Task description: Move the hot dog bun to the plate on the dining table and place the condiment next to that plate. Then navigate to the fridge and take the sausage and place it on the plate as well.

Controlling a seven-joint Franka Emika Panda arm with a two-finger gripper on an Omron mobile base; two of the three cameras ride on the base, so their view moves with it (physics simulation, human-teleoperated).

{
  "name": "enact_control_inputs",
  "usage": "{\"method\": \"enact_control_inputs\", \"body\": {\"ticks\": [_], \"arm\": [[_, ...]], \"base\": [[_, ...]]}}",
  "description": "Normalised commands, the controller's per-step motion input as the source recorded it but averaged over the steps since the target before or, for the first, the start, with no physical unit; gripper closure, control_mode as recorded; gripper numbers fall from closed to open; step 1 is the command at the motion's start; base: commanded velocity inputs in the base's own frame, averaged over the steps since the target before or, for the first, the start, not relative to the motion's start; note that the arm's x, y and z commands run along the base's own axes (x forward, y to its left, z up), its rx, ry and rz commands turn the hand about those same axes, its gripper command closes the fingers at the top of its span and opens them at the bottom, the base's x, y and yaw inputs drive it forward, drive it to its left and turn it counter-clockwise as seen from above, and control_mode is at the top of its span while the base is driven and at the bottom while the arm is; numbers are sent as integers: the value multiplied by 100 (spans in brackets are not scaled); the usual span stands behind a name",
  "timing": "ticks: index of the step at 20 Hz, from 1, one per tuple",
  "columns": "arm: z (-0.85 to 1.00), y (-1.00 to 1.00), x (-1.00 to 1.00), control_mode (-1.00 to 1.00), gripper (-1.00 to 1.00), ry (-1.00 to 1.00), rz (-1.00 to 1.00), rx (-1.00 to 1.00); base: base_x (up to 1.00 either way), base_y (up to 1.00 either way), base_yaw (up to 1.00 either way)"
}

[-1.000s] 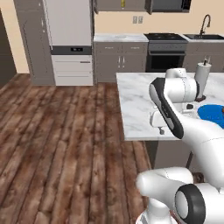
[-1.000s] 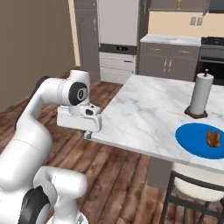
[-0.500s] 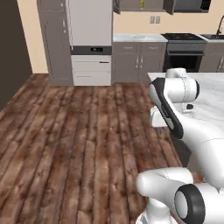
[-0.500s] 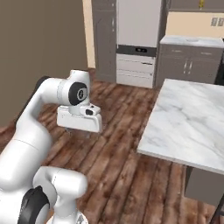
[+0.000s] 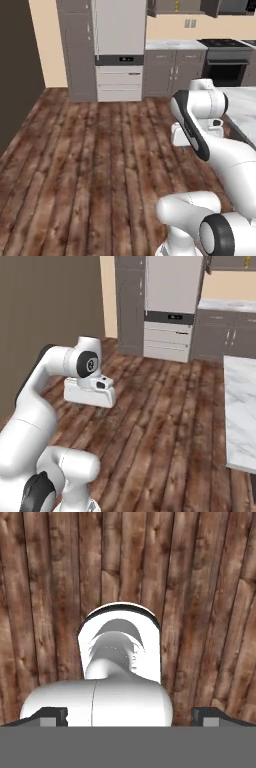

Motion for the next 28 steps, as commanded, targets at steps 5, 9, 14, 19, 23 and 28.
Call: {"method": "enact_control_inputs", "body": {"ticks": [5,9,14,19,23,28], "arm": [[0,0,0,100,-100,0,0,0],[0,0,0,100,-100,0,0,0],[0,0,0,100,-100,0,0,0],[0,0,0,100,-100,0,0,0],[0,0,0,100,-100,0,0,0],[0,0,0,100,-100,0,0,0]], "base": [[100,68,-23],[100,46,-25],[100,27,-26],[100,13,-26],[100,1,-30],[100,2,-32]]}}
